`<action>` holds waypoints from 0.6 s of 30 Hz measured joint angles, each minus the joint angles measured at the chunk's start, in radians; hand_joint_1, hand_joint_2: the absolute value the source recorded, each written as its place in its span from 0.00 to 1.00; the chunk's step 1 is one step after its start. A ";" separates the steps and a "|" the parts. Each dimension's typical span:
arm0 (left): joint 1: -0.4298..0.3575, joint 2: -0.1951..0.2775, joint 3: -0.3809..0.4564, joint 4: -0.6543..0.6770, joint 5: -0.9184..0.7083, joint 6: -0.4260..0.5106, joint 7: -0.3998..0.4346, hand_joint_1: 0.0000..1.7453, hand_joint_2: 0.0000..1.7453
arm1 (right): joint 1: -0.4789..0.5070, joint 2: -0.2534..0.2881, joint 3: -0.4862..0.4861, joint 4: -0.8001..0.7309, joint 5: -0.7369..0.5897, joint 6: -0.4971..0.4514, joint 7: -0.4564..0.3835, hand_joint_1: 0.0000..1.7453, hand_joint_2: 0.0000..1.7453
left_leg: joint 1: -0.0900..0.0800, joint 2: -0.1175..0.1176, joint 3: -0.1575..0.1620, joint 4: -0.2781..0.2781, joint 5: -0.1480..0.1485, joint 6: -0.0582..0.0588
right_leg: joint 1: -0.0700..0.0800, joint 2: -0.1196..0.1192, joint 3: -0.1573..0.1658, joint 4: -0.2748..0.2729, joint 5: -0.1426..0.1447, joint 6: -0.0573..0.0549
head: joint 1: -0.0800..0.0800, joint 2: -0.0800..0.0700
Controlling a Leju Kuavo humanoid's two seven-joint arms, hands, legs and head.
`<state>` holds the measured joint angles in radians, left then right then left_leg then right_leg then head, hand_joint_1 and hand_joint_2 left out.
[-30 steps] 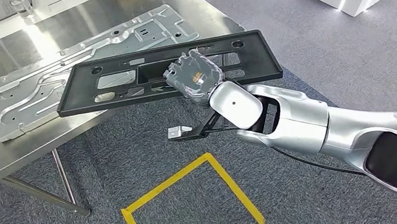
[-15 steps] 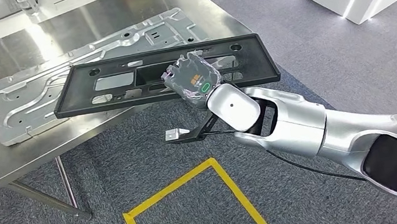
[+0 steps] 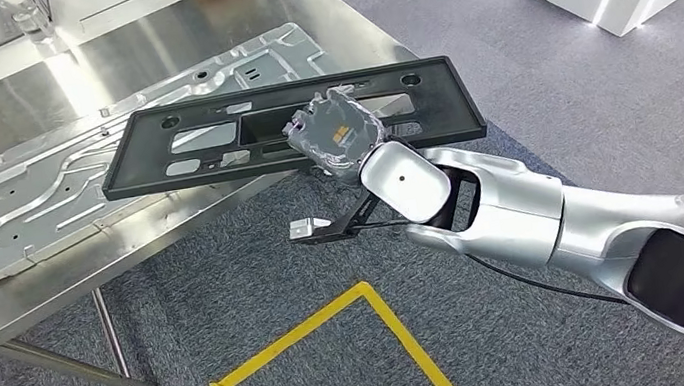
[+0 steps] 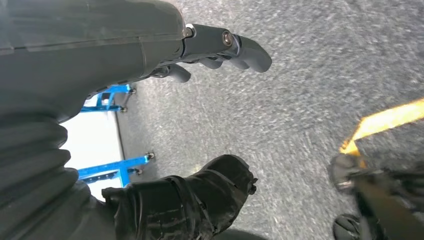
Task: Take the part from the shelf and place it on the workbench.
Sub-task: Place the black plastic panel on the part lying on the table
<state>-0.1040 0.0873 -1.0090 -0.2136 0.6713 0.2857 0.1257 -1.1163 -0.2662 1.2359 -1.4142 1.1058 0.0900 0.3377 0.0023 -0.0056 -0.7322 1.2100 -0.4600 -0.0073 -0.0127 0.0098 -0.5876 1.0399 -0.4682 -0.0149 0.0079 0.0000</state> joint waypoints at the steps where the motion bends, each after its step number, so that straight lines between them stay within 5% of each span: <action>1: 0.001 0.000 0.000 0.000 0.000 0.000 0.000 0.00 1.00 | -0.001 0.000 0.000 0.000 0.001 0.000 0.000 1.00 1.00 | -0.001 -0.001 0.026 -0.067 0.039 0.005 | 0.001 0.001 0.008 -0.001 -0.006 0.002 | 0.000 0.000; 3: 0.000 0.000 0.000 0.000 0.002 0.000 0.000 0.00 1.00 | -0.005 0.002 0.000 0.001 0.003 0.000 0.000 1.00 1.00 | -0.008 -0.001 0.066 -0.161 0.072 0.015 | 0.002 0.003 0.013 -0.002 -0.014 0.010 | 0.000 0.000; 8: -0.001 0.000 0.000 0.000 0.009 0.003 0.001 0.00 1.00 | -0.008 0.005 0.000 0.005 0.004 0.000 0.000 1.00 1.00 | -0.010 0.001 0.100 -0.208 0.059 0.036 | 0.000 0.000 0.004 0.022 -0.039 0.035 | 0.003 0.000; 12: -0.002 -0.001 0.000 0.000 0.010 0.003 0.001 0.00 1.00 | -0.008 0.005 0.003 0.010 0.005 0.000 0.000 1.00 1.00 | -0.010 0.003 0.121 -0.213 0.044 0.051 | 0.001 -0.002 -0.130 0.238 -0.101 0.040 | 0.006 0.000; 14: -0.002 -0.001 0.000 0.000 0.011 0.004 0.001 0.00 1.00 | -0.002 0.005 0.005 0.012 0.005 0.000 0.000 1.00 1.00 | -0.008 0.001 0.130 -0.206 0.030 0.050 | -0.002 -0.003 -0.154 0.234 -0.061 0.042 | 0.007 0.000; 16: -0.001 -0.001 0.000 0.000 0.011 0.004 0.000 0.00 1.00 | -0.001 0.005 0.005 0.013 0.005 0.000 0.000 1.00 1.00 | -0.005 -0.002 0.139 -0.190 0.010 0.043 | -0.006 -0.006 -0.117 0.122 0.015 0.043 | 0.007 0.000; 18: -0.001 -0.001 0.000 0.000 0.011 0.004 0.000 0.00 1.00 | -0.003 0.006 0.005 0.014 0.005 0.000 -0.001 1.00 1.00 | -0.006 -0.003 0.136 -0.171 -0.010 0.032 | -0.005 -0.007 -0.085 0.042 0.047 0.041 | 0.007 0.000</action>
<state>-0.1049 0.0865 -1.0094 -0.2136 0.6821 0.2900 0.1255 -1.1189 -0.2604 1.2406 -1.4003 1.1105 0.0897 0.3371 -0.0042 -0.0090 -0.5963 1.0390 -0.4695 0.0245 -0.0181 0.0032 -0.6724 1.0821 -0.4212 0.0258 0.0153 -0.0001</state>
